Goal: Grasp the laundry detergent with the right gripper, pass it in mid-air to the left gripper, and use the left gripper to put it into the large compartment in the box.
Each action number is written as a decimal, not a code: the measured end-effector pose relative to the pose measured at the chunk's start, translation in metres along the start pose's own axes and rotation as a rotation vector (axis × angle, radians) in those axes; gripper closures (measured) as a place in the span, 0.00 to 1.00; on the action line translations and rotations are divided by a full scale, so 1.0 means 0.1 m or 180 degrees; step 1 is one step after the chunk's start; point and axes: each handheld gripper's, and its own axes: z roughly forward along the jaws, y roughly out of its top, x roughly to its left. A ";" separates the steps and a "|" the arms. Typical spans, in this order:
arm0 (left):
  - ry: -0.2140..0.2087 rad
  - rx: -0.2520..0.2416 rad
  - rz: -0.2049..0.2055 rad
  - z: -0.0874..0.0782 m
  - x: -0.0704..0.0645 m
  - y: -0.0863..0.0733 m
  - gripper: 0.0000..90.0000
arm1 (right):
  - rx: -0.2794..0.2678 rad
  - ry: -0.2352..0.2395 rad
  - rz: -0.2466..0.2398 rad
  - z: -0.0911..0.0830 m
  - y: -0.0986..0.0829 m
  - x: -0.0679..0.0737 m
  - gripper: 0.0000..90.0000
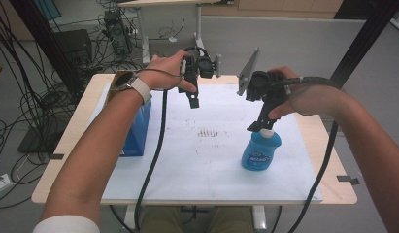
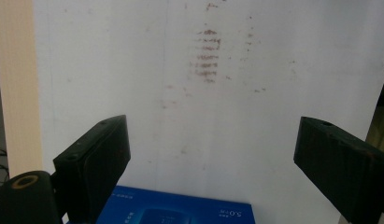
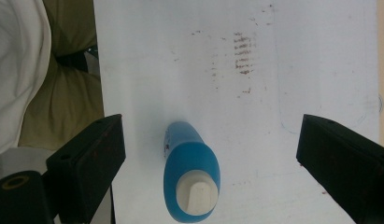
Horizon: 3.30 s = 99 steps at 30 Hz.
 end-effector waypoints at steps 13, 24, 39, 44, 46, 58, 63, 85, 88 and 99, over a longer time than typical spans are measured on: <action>-0.0005 -0.0015 -0.0009 0.02 0.00 0.00 0.12 | -0.0038 -0.0043 0.0024 -0.04 -0.04 0.00 0.07; 0.0007 -0.0075 -0.0016 0.04 0.00 -0.02 0.12 | -0.0078 -0.0086 0.0009 -0.05 -0.15 0.02 0.06; -0.0021 -0.0075 -0.0032 0.10 0.00 -0.02 0.12 | -0.0160 -0.0002 0.0164 0.07 -0.52 0.05 0.06; -0.0029 -0.0067 -0.0033 0.13 0.00 -0.02 0.12 | -0.0175 0.0006 0.0195 0.10 -0.61 0.06 0.06; -0.0034 -0.0065 -0.0036 0.14 0.00 -0.03 0.12 | -0.0196 0.0004 0.0206 0.11 -0.65 0.07 0.06; -0.0047 -0.0057 -0.0042 0.18 -0.01 -0.01 0.12 | -0.0231 0.0023 0.0250 0.20 -0.83 0.09 0.06; -0.0049 -0.0052 -0.0035 0.19 -0.02 0.00 0.12 | -0.0254 0.0029 0.0279 0.22 -0.88 0.10 0.06; -0.0056 -0.0081 -0.0057 0.22 -0.02 0.01 0.12 | -0.0396 0.0051 0.0362 0.32 -1.16 0.11 0.06; -0.0067 -0.0063 -0.0053 0.22 -0.02 0.00 0.12 | -0.0405 0.0059 0.0371 0.34 -1.18 0.11 0.06; -0.0059 -0.0067 -0.0089 0.24 -0.03 -0.03 0.12 | -0.0428 0.0098 0.0377 0.43 -1.27 0.09 0.06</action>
